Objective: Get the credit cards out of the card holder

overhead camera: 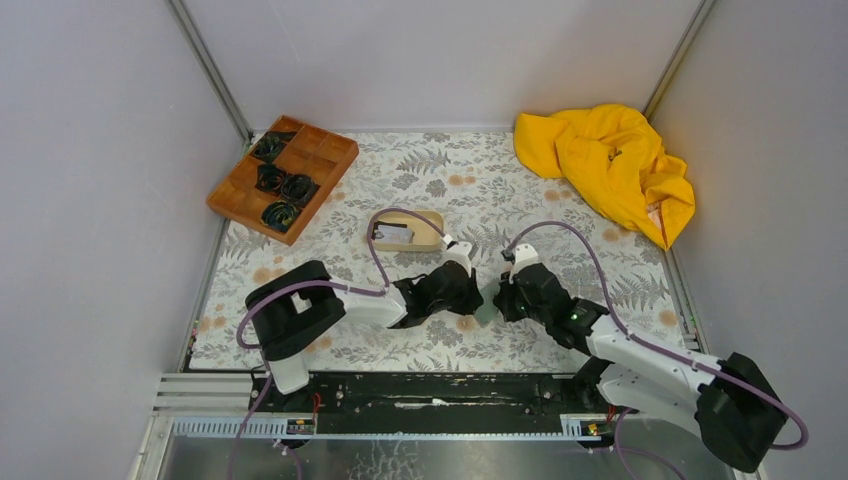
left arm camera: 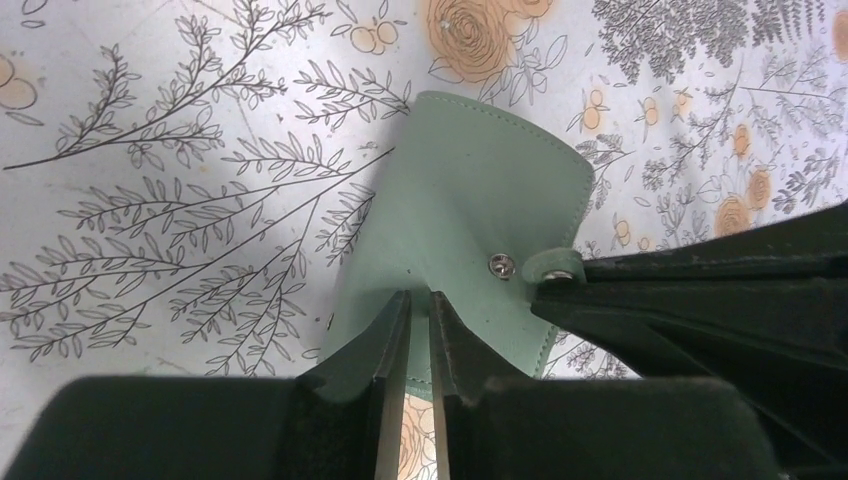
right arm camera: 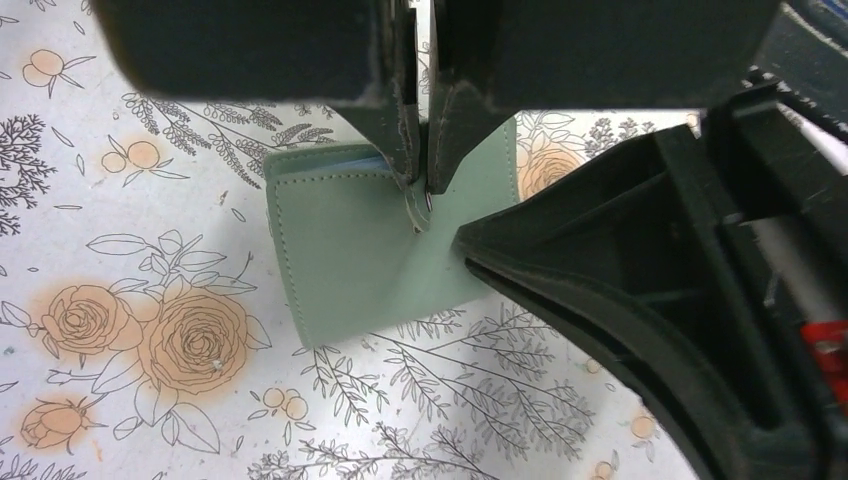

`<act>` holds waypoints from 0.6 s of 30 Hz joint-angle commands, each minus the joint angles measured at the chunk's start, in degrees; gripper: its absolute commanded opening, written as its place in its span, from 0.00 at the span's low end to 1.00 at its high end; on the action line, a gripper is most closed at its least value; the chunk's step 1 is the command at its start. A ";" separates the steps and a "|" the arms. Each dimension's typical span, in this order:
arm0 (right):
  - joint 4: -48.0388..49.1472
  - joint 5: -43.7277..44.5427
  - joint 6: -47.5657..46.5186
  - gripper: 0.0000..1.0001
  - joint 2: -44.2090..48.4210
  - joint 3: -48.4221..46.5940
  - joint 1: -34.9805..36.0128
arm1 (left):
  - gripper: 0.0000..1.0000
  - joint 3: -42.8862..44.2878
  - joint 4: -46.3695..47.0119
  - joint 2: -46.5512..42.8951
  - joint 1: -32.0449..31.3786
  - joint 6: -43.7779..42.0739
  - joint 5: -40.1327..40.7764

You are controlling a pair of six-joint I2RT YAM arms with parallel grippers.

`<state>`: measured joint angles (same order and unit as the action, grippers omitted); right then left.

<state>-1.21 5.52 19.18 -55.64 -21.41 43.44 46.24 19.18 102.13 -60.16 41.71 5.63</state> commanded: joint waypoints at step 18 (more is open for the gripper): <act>5.49 -4.23 -3.23 0.00 7.20 -9.76 1.03 | 0.46 -2.89 -12.10 -16.81 0.30 -4.37 8.51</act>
<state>0.23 1.87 18.50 -45.95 -26.68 43.94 43.48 13.19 93.10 -60.01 40.82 6.57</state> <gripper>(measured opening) 0.033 0.389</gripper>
